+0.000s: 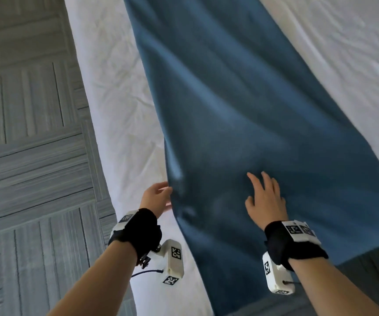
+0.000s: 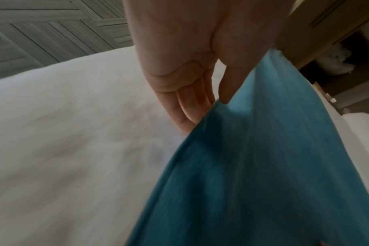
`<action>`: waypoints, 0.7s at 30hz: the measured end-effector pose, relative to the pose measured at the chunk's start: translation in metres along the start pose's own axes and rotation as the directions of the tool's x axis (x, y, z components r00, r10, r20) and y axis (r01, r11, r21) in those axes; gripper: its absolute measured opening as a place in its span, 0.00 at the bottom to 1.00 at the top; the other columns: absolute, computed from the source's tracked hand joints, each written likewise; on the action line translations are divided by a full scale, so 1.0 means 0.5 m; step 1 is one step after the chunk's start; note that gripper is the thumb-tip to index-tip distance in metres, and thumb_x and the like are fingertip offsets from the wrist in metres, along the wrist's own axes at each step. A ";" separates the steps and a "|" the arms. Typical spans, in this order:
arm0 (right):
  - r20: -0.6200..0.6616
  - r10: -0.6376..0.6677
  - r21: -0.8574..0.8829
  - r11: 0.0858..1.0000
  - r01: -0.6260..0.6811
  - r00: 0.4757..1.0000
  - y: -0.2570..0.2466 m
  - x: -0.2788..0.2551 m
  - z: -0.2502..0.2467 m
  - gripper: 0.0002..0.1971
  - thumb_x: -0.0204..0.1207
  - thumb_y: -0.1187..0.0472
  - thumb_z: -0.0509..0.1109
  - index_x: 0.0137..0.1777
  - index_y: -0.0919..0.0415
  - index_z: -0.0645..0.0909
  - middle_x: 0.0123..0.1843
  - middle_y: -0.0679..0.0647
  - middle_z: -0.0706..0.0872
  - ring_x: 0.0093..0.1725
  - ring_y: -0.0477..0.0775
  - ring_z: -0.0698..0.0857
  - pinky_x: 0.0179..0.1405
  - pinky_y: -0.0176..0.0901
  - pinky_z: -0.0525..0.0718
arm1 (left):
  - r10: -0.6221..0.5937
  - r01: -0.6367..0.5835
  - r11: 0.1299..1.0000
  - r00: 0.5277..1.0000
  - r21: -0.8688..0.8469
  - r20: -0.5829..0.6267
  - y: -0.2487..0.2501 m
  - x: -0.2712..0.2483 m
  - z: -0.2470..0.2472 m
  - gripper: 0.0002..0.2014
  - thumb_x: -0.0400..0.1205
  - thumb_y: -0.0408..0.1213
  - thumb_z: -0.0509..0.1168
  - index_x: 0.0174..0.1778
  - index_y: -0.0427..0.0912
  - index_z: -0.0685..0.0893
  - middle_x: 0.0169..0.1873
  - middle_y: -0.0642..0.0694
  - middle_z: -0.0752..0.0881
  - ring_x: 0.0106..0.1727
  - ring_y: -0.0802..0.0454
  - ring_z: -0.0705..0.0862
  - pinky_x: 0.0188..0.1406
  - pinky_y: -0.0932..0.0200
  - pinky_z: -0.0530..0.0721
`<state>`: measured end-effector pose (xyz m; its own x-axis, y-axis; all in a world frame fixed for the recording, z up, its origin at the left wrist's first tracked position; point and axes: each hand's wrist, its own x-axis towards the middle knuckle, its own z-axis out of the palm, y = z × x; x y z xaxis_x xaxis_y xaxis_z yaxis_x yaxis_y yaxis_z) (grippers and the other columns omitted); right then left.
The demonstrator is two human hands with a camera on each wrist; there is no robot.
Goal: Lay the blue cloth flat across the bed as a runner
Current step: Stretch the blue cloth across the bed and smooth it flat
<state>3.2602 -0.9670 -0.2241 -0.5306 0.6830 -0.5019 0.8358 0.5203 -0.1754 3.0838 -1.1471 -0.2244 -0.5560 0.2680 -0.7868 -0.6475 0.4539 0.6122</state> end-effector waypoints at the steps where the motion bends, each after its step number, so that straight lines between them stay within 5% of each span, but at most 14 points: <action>1: 0.005 0.006 0.011 1.000 -0.006 1.000 -0.005 0.005 -0.002 0.31 0.79 0.59 0.60 0.81 0.48 0.55 0.85 0.56 0.50 0.83 0.63 0.50 0.71 0.66 0.68 | 0.002 -0.002 1.000 1.000 -0.018 0.006 0.021 0.008 0.000 0.15 0.83 0.25 0.57 0.66 0.30 0.77 0.48 0.35 0.84 0.36 0.48 0.83 0.33 0.61 0.87; 4: 0.010 0.005 0.068 0.998 -0.006 1.000 -0.025 0.025 -0.018 0.31 0.79 0.60 0.60 0.81 0.47 0.55 0.85 0.56 0.50 0.83 0.61 0.50 0.73 0.65 0.68 | 0.006 -0.006 0.997 1.000 -0.073 0.005 0.075 0.038 -0.004 0.16 0.83 0.24 0.57 0.66 0.31 0.78 0.42 0.39 0.85 0.36 0.49 0.83 0.38 0.58 0.84; 7: -0.003 -0.010 0.096 0.995 0.010 1.000 -0.054 0.049 -0.036 0.31 0.78 0.61 0.60 0.80 0.48 0.57 0.84 0.57 0.52 0.83 0.60 0.52 0.73 0.61 0.70 | 0.018 -0.017 0.999 1.000 -0.052 0.009 0.126 0.075 0.004 0.16 0.83 0.25 0.55 0.65 0.31 0.79 0.37 0.42 0.83 0.35 0.49 0.82 0.28 0.62 0.87; 9: -0.009 -0.024 0.103 0.994 0.024 1.000 -0.085 0.064 -0.040 0.31 0.78 0.61 0.60 0.80 0.48 0.57 0.84 0.56 0.52 0.83 0.59 0.52 0.73 0.59 0.70 | 0.037 -0.037 0.999 0.999 -0.034 0.005 0.155 0.108 0.009 0.15 0.84 0.26 0.55 0.65 0.31 0.79 0.40 0.40 0.83 0.35 0.48 0.81 0.25 0.64 0.87; 12: -0.031 0.003 0.132 0.991 0.001 1.000 -0.142 0.091 -0.044 0.30 0.78 0.62 0.60 0.80 0.47 0.58 0.84 0.54 0.53 0.83 0.59 0.53 0.73 0.58 0.71 | 0.059 -0.059 0.998 0.998 0.004 0.016 0.205 0.170 0.011 0.14 0.83 0.29 0.59 0.64 0.34 0.80 0.47 0.38 0.82 0.40 0.47 0.82 0.35 0.56 0.86; 16: -0.042 0.079 0.189 0.979 -0.070 0.996 -0.232 0.116 -0.040 0.30 0.78 0.62 0.61 0.80 0.48 0.59 0.84 0.56 0.56 0.82 0.61 0.55 0.74 0.60 0.69 | 0.059 -0.062 0.997 0.996 0.040 0.073 0.265 0.244 -0.007 0.04 0.83 0.31 0.61 0.46 0.42 0.81 0.34 0.44 0.82 0.32 0.52 0.80 0.21 0.66 0.86; 21: -0.027 0.215 0.234 0.951 -0.203 0.976 -0.357 0.133 -0.025 0.31 0.78 0.61 0.61 0.80 0.48 0.58 0.84 0.55 0.55 0.82 0.61 0.54 0.75 0.58 0.69 | 0.082 -0.116 0.968 0.984 0.221 0.157 0.326 0.301 -0.068 0.13 0.81 0.30 0.63 0.32 0.45 0.71 0.29 0.42 0.79 0.15 0.54 0.80 0.10 0.67 0.79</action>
<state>3.0740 -1.0081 -0.2157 -0.3420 0.7923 -0.5052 0.9355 0.2363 -0.2627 2.8767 -1.0617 -0.2403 -0.5182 0.4343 -0.7367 -0.4474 0.5965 0.6664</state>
